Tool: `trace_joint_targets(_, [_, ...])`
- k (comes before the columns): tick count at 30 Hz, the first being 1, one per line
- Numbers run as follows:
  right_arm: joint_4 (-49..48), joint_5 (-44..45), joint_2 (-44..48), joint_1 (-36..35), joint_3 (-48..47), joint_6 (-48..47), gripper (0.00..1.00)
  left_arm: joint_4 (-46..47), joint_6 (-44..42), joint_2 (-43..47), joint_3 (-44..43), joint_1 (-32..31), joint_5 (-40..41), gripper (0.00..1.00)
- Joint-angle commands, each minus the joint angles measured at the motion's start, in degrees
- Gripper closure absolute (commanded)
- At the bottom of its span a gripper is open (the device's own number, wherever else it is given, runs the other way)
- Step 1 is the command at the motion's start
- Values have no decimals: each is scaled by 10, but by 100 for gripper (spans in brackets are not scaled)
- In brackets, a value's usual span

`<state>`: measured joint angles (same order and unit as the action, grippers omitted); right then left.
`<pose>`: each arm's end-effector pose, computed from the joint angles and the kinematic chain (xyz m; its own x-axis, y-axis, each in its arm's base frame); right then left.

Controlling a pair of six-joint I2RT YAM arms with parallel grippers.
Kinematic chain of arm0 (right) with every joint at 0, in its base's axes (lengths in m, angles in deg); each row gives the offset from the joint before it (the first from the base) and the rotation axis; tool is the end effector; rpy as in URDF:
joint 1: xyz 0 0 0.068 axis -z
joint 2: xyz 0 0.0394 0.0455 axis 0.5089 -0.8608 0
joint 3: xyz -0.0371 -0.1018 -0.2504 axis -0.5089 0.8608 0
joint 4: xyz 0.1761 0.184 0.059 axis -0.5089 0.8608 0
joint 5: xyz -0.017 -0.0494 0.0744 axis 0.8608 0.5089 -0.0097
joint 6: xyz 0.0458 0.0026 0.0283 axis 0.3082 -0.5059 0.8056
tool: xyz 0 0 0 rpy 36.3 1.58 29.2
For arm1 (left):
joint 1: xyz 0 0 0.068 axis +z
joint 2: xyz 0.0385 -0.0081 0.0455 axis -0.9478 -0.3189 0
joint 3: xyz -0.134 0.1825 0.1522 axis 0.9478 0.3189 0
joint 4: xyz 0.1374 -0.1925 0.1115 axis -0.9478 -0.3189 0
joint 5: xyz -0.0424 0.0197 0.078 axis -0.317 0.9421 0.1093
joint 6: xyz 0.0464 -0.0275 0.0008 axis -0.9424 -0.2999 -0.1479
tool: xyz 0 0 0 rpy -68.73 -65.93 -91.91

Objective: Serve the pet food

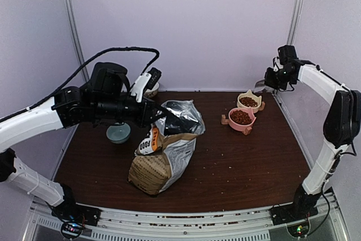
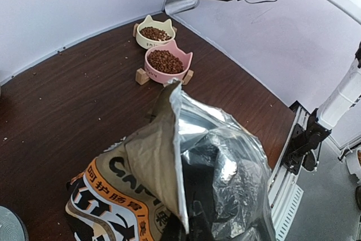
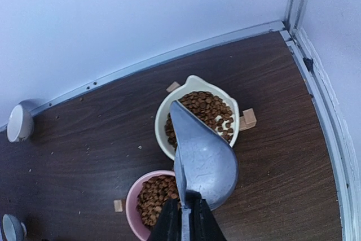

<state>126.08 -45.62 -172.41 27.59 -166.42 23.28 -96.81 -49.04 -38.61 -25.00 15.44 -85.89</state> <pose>0.3995 0.0268 0.3320 -0.6916 0.3268 -0.6441 0.0900 0.9239 0.3720 0.1603 -0.2421 0.3730 -0.5899 0.1290 -0.7971 0.6807 0.6103 -0.4051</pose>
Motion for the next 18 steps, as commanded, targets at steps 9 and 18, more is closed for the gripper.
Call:
trace_joint_targets(9, [64, -264, 309, -212, 115, -57, 100, 112, 0, -28, -47, -26, -22, 100])
trace_joint_targets(18, [36, -228, 390, -365, 274, -11, 100, 110, 12, -57, -54, -60, -8, 100])
